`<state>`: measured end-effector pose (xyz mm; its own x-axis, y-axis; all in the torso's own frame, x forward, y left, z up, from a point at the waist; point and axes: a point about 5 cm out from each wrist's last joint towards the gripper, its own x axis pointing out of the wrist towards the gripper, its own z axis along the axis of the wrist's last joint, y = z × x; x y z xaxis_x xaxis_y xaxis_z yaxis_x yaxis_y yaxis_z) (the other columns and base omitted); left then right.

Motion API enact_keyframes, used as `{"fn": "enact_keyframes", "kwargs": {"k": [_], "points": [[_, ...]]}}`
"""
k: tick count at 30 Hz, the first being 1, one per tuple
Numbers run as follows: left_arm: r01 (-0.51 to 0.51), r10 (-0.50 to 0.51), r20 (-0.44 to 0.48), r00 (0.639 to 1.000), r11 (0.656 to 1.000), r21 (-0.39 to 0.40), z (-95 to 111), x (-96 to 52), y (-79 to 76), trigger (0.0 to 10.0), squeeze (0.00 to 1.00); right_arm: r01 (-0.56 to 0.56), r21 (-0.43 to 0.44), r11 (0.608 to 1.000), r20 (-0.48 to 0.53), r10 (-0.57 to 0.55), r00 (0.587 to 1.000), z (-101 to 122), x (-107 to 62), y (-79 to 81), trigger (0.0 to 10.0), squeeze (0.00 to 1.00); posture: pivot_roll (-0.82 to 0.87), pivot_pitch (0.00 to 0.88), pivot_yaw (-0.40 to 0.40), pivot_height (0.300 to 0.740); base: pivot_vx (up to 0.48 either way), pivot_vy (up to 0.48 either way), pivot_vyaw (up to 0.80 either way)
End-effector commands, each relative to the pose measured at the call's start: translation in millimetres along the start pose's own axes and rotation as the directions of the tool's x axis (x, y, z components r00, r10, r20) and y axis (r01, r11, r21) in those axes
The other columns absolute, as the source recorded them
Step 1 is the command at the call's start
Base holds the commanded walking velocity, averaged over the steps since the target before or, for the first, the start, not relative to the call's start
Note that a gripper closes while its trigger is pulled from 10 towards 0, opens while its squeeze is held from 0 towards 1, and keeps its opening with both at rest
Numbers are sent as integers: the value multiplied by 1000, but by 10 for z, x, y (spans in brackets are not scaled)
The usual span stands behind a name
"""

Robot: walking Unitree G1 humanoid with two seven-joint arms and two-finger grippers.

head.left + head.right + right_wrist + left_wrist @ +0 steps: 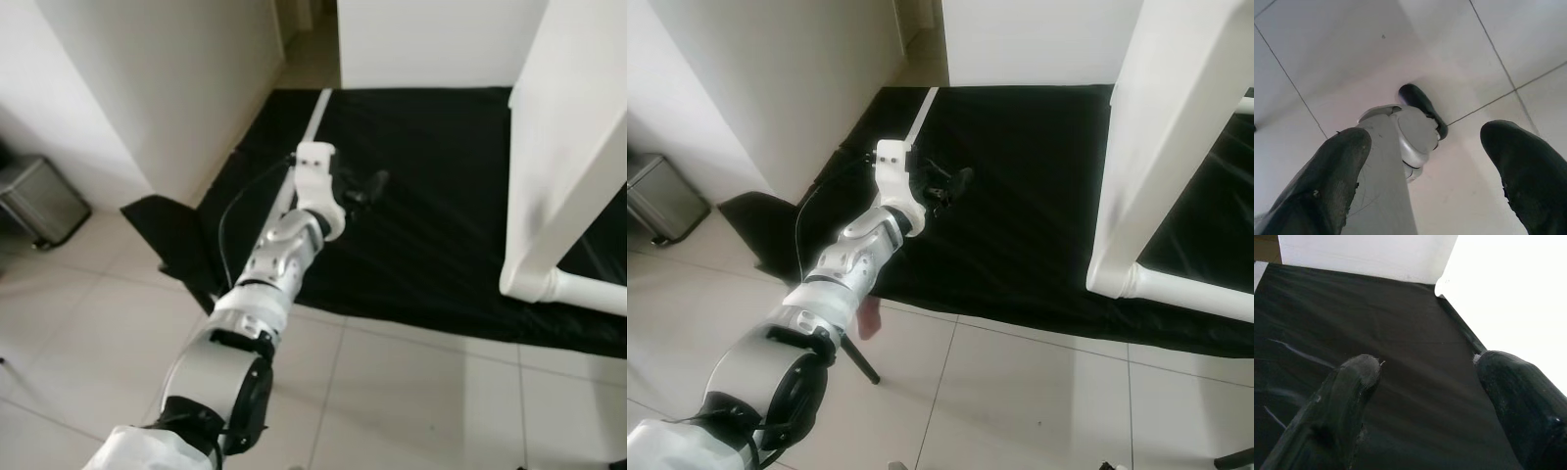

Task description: Building children table

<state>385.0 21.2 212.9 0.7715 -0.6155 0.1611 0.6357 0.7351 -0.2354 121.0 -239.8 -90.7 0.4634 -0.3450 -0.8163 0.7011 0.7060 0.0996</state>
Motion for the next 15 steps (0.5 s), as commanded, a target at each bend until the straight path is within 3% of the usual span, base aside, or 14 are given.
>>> {"fn": "enact_keyframes", "kwargs": {"k": [1, 9, 15], "points": [[27, -27, -7, 1000, 1000, 1, -10, -51, 60, 10000, 0, -71, -512, 856, -131, 4, 991, -253, -6, -96, 10000, 0, 0, 34, 92, 740, 0, 0, 0], [8, -8, 3, 1000, 1000, 11, -5, -78, 89, 10000, 0, -104, -554, 826, -89, 65, 994, -46, 60, 88, 10000, 0, 30, 19, 56, 740, 0, 0, 0], [-17, 17, 17, 1000, 1000, 19, 19, -119, 139, 10000, 0, -159, -557, 815, -14, 182, 983, 208, 103, 434, 10000, 0, 58, 8, 28, 740, 0, 0, 0]]}}
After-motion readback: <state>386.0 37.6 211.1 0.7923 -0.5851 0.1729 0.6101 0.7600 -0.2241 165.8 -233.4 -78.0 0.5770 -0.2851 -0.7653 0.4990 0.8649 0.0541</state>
